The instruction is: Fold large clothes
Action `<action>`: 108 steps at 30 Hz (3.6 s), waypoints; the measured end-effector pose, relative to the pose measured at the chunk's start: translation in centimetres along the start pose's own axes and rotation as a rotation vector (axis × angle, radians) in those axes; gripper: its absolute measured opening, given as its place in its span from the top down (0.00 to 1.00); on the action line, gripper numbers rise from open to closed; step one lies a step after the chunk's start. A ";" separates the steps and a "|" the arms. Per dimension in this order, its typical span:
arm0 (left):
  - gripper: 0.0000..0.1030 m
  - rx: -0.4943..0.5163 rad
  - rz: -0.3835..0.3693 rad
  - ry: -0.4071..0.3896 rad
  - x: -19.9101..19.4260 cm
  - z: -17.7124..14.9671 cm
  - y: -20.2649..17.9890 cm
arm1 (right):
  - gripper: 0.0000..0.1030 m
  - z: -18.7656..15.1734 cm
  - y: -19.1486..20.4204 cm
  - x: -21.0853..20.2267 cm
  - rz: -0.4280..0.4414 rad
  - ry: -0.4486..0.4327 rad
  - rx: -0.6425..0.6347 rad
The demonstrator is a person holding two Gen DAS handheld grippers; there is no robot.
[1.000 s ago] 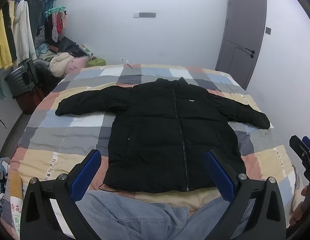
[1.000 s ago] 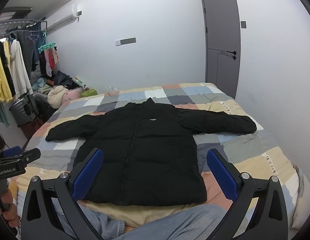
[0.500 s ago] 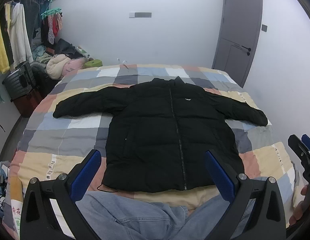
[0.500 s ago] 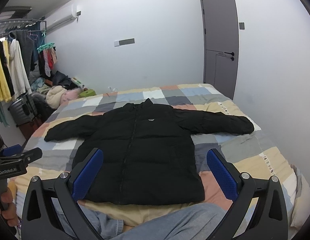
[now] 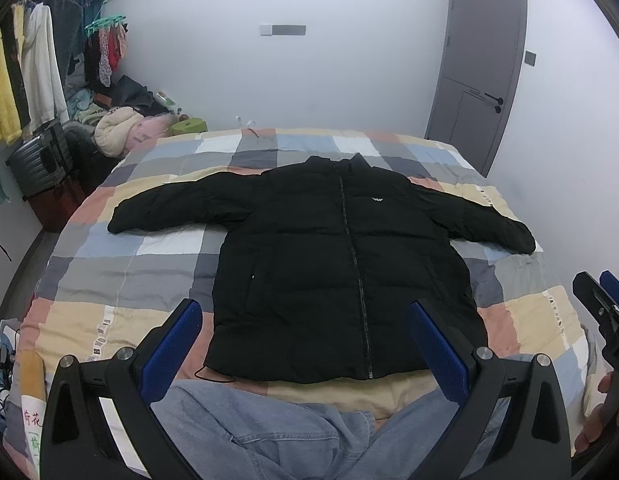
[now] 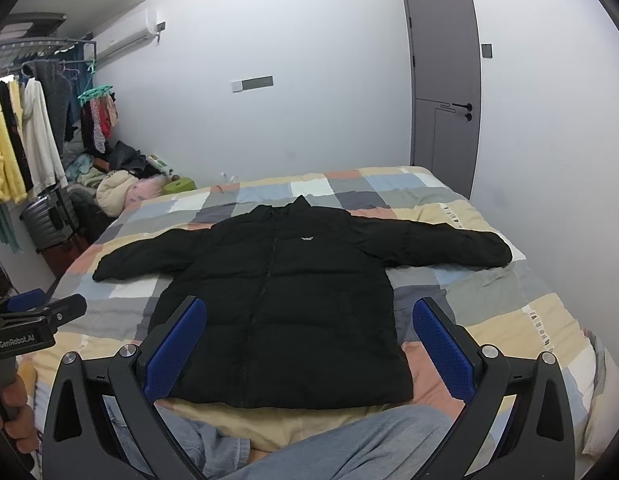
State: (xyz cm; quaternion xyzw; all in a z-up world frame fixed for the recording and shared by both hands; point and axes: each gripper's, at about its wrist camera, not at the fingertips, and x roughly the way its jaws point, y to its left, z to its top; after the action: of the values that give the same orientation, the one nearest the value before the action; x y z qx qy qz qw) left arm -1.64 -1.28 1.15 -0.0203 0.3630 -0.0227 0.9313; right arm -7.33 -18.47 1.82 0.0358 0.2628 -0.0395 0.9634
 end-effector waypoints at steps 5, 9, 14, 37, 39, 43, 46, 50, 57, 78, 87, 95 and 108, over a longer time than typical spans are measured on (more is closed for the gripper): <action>0.00 0.000 -0.001 0.000 0.0 -0.1 0.0 | 0.00 0.0 0.2 0.0 0.002 0.001 0.001; 0.00 -0.001 -0.005 0.002 -0.1 -0.1 0.0 | 0.00 -0.2 0.2 0.1 0.005 0.002 0.004; 0.00 -0.002 -0.004 0.004 -0.2 -0.2 0.1 | 0.00 -0.5 0.0 0.1 0.013 0.006 0.006; 0.00 -0.046 0.012 0.037 5.5 2.0 -1.3 | 0.00 0.4 -5.5 4.6 0.021 0.029 0.087; 0.00 -0.046 0.014 0.044 6.6 2.4 -1.7 | 0.00 0.7 -7.5 5.7 0.000 0.028 0.095; 0.00 -0.052 0.022 0.064 9.2 3.4 -2.7 | 0.00 1.2 -11.3 8.1 -0.057 0.022 0.117; 0.00 -0.060 0.022 0.078 11.1 4.0 -3.2 | 0.00 1.3 -14.6 10.5 -0.103 0.011 0.145; 0.00 -0.063 0.036 0.091 13.6 4.8 -4.0 | 0.00 1.0 -19.1 14.0 -0.104 0.007 0.223; 0.00 -0.068 0.065 0.122 18.9 6.4 -5.5 | 0.00 -0.4 -26.6 21.5 -0.215 0.038 0.264; 0.00 -0.083 0.058 0.142 36.0 8.8 -6.6 | 0.03 -5.8 -45.7 38.1 -0.187 0.048 0.693; 0.00 -0.097 0.084 0.203 40.8 8.5 -5.5 | 0.10 -6.0 -51.6 42.6 -0.142 -0.049 0.904; 0.00 -0.106 0.072 0.208 39.9 8.9 -5.2 | 0.81 -4.2 -53.6 44.5 -0.170 -0.035 0.921; 0.00 -0.095 0.077 0.146 31.5 10.6 -3.0 | 0.97 1.8 -51.7 36.0 -0.195 -0.151 0.877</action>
State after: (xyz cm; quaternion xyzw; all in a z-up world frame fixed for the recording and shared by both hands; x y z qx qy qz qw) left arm 28.64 -5.80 -12.16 -0.0486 0.4310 0.0288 0.9006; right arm 19.54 -72.15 -17.43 0.4125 0.1526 -0.2399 0.8655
